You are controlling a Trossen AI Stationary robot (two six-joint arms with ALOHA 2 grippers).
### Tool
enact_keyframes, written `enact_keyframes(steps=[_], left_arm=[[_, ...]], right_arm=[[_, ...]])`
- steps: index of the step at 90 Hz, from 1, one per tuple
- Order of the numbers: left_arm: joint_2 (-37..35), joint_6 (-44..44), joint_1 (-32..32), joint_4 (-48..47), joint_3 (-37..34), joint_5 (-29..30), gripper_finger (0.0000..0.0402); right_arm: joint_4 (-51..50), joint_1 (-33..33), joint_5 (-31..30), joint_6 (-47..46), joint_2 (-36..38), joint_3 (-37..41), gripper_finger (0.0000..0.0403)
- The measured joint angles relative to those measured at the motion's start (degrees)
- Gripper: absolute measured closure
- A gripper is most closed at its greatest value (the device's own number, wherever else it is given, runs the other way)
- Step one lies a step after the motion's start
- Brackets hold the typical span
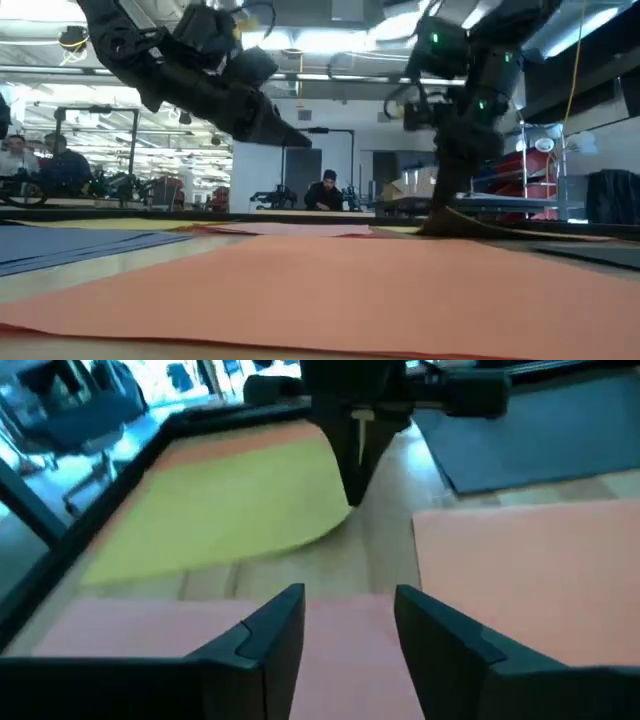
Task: Organize paper
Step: Stack the yellow paper on top of the stacked yellow papers
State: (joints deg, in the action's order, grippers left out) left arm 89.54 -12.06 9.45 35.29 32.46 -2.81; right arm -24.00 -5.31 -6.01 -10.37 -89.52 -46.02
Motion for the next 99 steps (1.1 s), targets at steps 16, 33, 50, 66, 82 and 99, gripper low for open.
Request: enact_keyframes(steps=[16, 33, 50, 66, 82, 99], left_arm=[[4.2, 1.0, -1.1, 0.5, 0.0, 0.0, 0.0258], [5.8, 1.7, -2.1, 4.6, 0.0, 0.0, 0.0258], [5.8, 1.2, -2.2, 7.2, 0.0, 0.0, 0.0258], [5.8, 1.1, -2.2, 7.5, 0.0, 0.0, 0.0258], [5.8, -0.3, -2.2, 8.3, 0.0, 0.0, 0.0258], [5.8, -0.1, -2.2, 8.5, 0.0, 0.0, 0.0258]], right_arm=[[5.2, -1.9, 2.2, -0.5, 0.0, 1.6, 0.0399], [5.5, -2.3, 2.2, -0.6, 0.0, 1.6, 0.0346], [5.1, -2.2, 1.9, -1.2, 0.0, 1.6, 0.0262], [3.3, -2.2, 0.2, 0.4, 0.0, 1.6, 0.0240], [2.2, -2.2, 0.1, 2.6, -2.4, 1.6, 0.0248], [3.6, -2.2, 0.7, 3.6, -5.0, 1.4, 0.0242]])
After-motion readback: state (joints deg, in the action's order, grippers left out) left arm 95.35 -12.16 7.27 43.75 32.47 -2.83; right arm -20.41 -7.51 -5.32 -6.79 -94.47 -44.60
